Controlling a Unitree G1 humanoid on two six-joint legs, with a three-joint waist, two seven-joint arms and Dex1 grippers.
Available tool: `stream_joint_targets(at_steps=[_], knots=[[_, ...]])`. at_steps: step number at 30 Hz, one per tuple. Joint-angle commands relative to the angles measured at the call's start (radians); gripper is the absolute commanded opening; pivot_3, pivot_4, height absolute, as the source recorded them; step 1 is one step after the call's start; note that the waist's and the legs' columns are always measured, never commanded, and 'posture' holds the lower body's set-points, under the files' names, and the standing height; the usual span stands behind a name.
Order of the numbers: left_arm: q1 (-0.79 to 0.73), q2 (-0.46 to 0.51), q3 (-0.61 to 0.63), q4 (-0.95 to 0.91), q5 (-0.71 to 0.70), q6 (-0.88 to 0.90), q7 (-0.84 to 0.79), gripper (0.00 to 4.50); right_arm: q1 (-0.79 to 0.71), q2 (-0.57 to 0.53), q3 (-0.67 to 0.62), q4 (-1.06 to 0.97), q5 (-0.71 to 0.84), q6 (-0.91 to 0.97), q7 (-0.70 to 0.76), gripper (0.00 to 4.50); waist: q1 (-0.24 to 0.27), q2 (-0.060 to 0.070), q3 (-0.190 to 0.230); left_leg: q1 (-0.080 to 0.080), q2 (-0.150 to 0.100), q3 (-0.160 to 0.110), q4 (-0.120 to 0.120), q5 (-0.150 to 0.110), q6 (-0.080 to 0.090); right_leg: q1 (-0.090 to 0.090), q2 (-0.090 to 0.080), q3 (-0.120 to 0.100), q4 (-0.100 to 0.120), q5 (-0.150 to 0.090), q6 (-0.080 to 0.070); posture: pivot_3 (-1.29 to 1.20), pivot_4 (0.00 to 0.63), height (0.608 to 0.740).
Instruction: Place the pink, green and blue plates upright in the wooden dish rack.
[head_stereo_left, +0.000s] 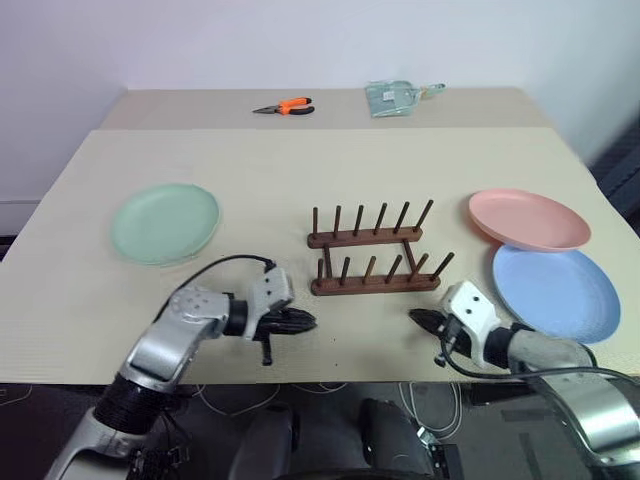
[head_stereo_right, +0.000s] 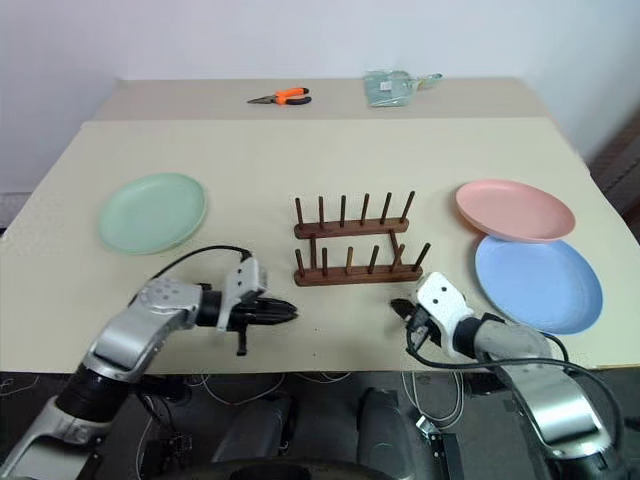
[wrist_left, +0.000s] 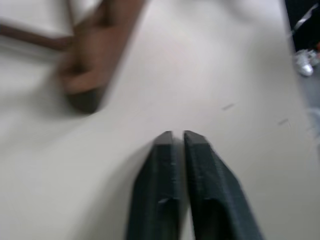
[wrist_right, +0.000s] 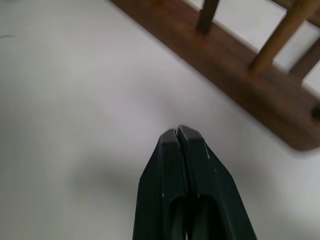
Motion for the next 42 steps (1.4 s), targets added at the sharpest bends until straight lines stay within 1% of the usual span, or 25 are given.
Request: stream_joint_targets(at_steps=[1,3,5,10,12,15,16,17,20,22,24,26,28,29,33,36,37,40,42], knots=[[-0.053,-0.07,-0.052,0.084,0.134,-0.066,0.188,0.35,-0.069,0.041,0.033,0.087,-0.081,-0.025,-0.072,0.0,0.001,0.0,0.0,0.0,0.0,0.0,0.0,0.0,0.0,0.0,0.0,0.0,0.0,0.0,0.0,0.0,0.15,0.74],[-0.101,-0.129,-0.05,0.178,0.198,-0.08,0.317,0.35,-0.147,0.07,0.056,0.173,-0.14,-0.054,-0.123,0.0,-0.001,-0.001,-0.001,0.001,-0.001,0.0,0.0,0.0,0.0,0.002,0.0,0.0,0.0,0.0,0.0,0.0,0.15,0.74],[-0.142,-0.169,-0.027,0.269,0.23,-0.098,0.411,0.35,-0.228,0.097,0.074,0.268,-0.186,-0.089,-0.162,0.0,-0.003,-0.002,-0.001,0.003,-0.001,0.0,0.001,0.0,0.0,0.003,0.001,0.0,0.001,0.001,-0.001,0.0,0.15,0.74],[-0.196,-0.192,0.007,0.392,0.223,-0.146,0.473,0.35,-0.37,0.138,0.095,0.436,-0.236,-0.164,-0.188,0.0,-0.008,-0.001,-0.002,0.005,-0.001,0.0,-0.001,0.0,0.0,0.002,0.002,0.0,0.002,0.002,0.0,0.0,0.15,0.74],[-0.209,-0.189,0.01,0.418,0.222,-0.164,0.478,0.35,-0.404,0.143,0.095,0.467,-0.237,-0.184,-0.173,0.0,-0.009,-0.001,-0.002,0.006,-0.001,0.001,-0.002,0.0,0.0,0.002,0.002,0.0,0.003,0.003,0.002,0.0,0.15,0.74],[-0.21,-0.177,0.012,0.42,0.223,-0.19,0.48,0.28,-0.403,0.11,0.068,0.422,-0.215,-0.201,-0.119,0.77,-0.011,-0.001,-0.002,0.006,-0.001,0.001,-0.002,0.001,-0.001,0.002,0.002,0.0,0.003,0.003,0.002,0.0,0.15,0.74],[-0.208,-0.174,0.016,0.42,0.224,-0.191,0.484,0.28,-0.395,0.086,0.054,0.394,-0.218,-0.212,-0.105,1.28,-0.011,-0.001,-0.002,0.006,-0.001,0.001,-0.002,0.0,-0.001,0.002,0.002,0.0,0.003,0.003,0.002,0.0,0.15,0.74],[-0.207,-0.171,0.02,0.417,0.223,-0.191,0.484,0.28,-0.384,0.059,0.04,0.366,-0.223,-0.226,-0.094,1.69,-0.011,0.0,-0.002,0.006,-0.001,0.001,-0.002,0.0,-0.001,0.002,0.002,0.0,0.003,0.003,0.002,0.0,0.15,0.74],[-0.195,-0.165,0.036,0.385,0.198,-0.18,0.467,0.28,-0.345,-0.044,-0.041,0.291,-0.233,-0.241,-0.07,3.25,-0.01,0.0,-0.002,0.005,-0.001,0.001,-0.002,0.0,-0.001,0.002,0.002,0.0,0.003,0.003,0.003,0.0,0.15,0.74],[-0.182,-0.155,0.032,0.34,0.177,-0.167,0.429,0.28,-0.317,-0.118,-0.102,0.27,-0.232,-0.244,-0.048,4.15,-0.012,0.0,-0.002,0.005,-0.001,0.001,-0.002,0.0,0.0,0.001,0.002,0.0,0.003,0.003,0.003,0.0,0.15,0.74],[-0.151,-0.141,0.017,0.245,0.125,-0.172,0.346,0.28,-0.27,-0.245,-0.15,0.3,-0.276,-0.295,-0.007,4.15,-0.011,0.001,-0.002,0.004,-0.001,0.001,-0.002,0.0,0.0,0.001,0.002,0.0,0.003,0.003,0.003,0.0,0.15,0.74],[-0.131,-0.133,0.009,0.167,0.078,-0.168,0.284,0.28,-0.238,-0.322,-0.155,0.338,-0.302,-0.336,0.026,4.15,-0.01,0.001,-0.001,0.003,-0.001,0.002,-0.003,0.0,0.0,0.0,0.002,0.0,0.002,0.002,0.003,0.0,0.15,0.74],[-0.122,-0.13,0.007,0.109,0.039,-0.144,0.243,0.28,-0.24,-0.352,-0.144,0.399,-0.318,-0.371,0.03,4.15,-0.011,0.001,-0.001,0.002,-0.001,0.002,-0.002,0.0,0.0,-0.001,0.002,0.0,0.001,0.002,0.003,0.0,0.15,0.74],[-0.121,-0.131,0.008,0.083,0.019,-0.127,0.227,0.28,-0.255,-0.366,-0.123,0.454,-0.356,-0.402,0.011,4.15,-0.011,0.001,-0.001,0.001,0.0,0.002,-0.002,0.0,0.0,0.0,0.001,0.0,0.001,0.002,0.002,0.0,0.15,0.74],[-0.131,-0.138,0.008,0.032,-0.006,-0.092,0.216,0.28,-0.36,-0.361,-0.043,0.652,-0.458,-0.483,-0.041,4.15,-0.012,0.002,0.0,0.001,-0.001,0.003,-0.001,0.0,0.0,0.0,0.001,0.001,0.001,0.001,-0.001,0.0,0.15,0.74],[-0.133,-0.136,0.008,0.015,-0.006,-0.08,0.225,0.28,-0.4,-0.354,-0.013,0.727,-0.487,-0.529,-0.052,3.4,-0.012,0.003,0.0,0.001,-0.001,0.004,-0.002,0.0,0.0,-0.001,0.001,0.001,0.001,0.001,-0.001,0.0,0.15,0.74],[-0.131,-0.134,0.01,0.01,-0.007,-0.077,0.225,0.28,-0.408,-0.354,-0.007,0.737,-0.494,-0.539,-0.054,2.95,-0.012,0.003,0.0,0.001,-0.001,0.004,-0.002,0.0,0.0,-0.001,0.001,0.001,0.001,0.001,-0.001,0.0,0.15,0.74],[-0.116,-0.119,0.019,-0.024,-0.02,-0.064,0.223,0.28,-0.409,-0.352,-0.022,0.718,-0.486,-0.543,-0.053,1.41,-0.011,0.003,0.0,0.001,-0.001,0.004,-0.002,0.0,0.0,-0.001,0.001,0.001,0.0,0.003,-0.004,0.0,0.15,0.74],[-0.108,-0.114,0.029,-0.041,-0.036,-0.054,0.225,0.28,-0.394,-0.357,-0.06,0.65,-0.465,-0.533,-0.048,0.4,-0.011,0.003,0.0,0.001,-0.001,0.004,-0.002,0.0,0.0,-0.001,0.001,0.002,0.0,0.003,-0.004,0.0,0.15,0.74]])
